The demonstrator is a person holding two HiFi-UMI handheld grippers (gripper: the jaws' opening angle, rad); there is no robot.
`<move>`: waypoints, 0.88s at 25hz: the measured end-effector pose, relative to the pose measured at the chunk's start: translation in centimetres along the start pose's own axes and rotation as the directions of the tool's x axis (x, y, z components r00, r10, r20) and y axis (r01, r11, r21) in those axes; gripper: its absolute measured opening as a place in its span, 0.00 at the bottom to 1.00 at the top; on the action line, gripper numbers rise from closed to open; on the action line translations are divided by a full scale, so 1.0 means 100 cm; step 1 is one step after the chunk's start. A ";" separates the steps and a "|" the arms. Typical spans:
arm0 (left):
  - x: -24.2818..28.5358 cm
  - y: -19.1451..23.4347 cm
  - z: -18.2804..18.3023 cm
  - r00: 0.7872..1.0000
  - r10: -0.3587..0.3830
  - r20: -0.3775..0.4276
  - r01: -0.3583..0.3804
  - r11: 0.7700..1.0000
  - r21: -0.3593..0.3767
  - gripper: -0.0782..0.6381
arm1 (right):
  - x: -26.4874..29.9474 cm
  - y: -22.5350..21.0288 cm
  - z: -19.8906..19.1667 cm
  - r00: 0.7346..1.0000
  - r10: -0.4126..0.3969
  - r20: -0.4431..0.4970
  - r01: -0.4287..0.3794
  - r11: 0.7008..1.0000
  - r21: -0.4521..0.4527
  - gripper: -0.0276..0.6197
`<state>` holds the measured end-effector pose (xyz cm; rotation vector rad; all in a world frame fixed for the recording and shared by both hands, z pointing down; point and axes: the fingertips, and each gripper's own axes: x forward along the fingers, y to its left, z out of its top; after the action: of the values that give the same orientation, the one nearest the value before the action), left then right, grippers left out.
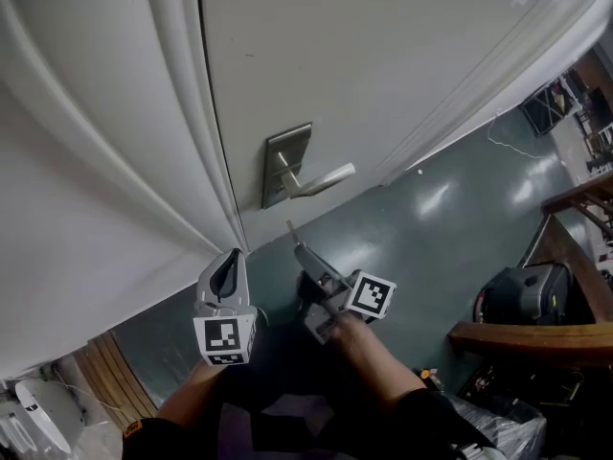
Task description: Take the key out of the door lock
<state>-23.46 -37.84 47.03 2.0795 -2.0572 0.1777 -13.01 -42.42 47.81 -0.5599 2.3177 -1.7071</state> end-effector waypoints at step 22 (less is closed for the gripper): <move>-0.052 -0.069 -0.016 0.978 -0.207 0.026 0.207 0.978 0.003 0.13 | -0.109 0.024 -0.034 0.962 -0.201 0.184 0.246 0.932 -0.268 0.07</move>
<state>-16.60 -32.39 46.93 2.2891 -1.8369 0.1173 -4.83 -34.22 46.00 -1.0101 2.4824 -1.3547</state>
